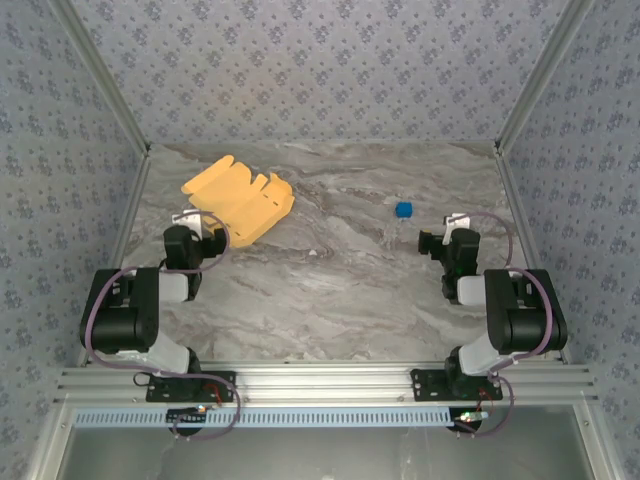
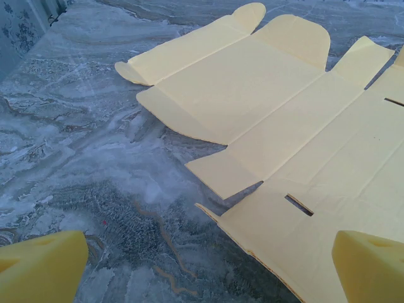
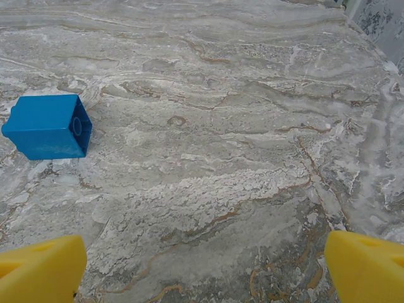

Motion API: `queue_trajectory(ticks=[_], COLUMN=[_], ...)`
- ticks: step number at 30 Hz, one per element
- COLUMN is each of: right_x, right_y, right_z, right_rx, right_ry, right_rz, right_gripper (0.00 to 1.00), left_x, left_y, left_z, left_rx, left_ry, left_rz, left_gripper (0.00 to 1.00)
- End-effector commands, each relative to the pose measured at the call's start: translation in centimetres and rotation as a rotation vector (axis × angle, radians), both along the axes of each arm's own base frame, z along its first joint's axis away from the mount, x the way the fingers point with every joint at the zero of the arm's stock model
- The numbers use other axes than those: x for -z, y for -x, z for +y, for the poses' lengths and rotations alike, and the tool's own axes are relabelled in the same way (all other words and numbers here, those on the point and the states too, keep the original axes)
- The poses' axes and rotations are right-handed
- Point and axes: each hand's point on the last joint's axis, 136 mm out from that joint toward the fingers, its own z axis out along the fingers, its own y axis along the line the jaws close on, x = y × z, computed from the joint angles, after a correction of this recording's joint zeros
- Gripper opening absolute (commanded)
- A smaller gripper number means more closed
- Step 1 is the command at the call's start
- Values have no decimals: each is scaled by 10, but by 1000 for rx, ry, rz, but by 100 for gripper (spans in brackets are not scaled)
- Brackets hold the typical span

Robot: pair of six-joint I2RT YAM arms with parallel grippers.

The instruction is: Fold the paper box

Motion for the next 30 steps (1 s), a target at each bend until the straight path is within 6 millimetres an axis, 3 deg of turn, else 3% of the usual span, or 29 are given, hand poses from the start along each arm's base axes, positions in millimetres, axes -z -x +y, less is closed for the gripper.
queue_trajectory(ticks=[1,26,30], right_x=[-12,-12,-20], right_y=[-8,-8,-7], right_z=[-2,-1,-9], right_rx=[-2,-7,47], right_ry=[2,-7,7], right_rz=[-40,-36,-35], right_gripper=[99,99,99], left_x=[-10,-10,-22], left_y=[-4,-5,-3], left_z=[-1,1,13], left_rx=[17,19,-56], left_ry=[-2,17,14], left_rz=[-37,-36,-36], left_gripper=[99,99,99])
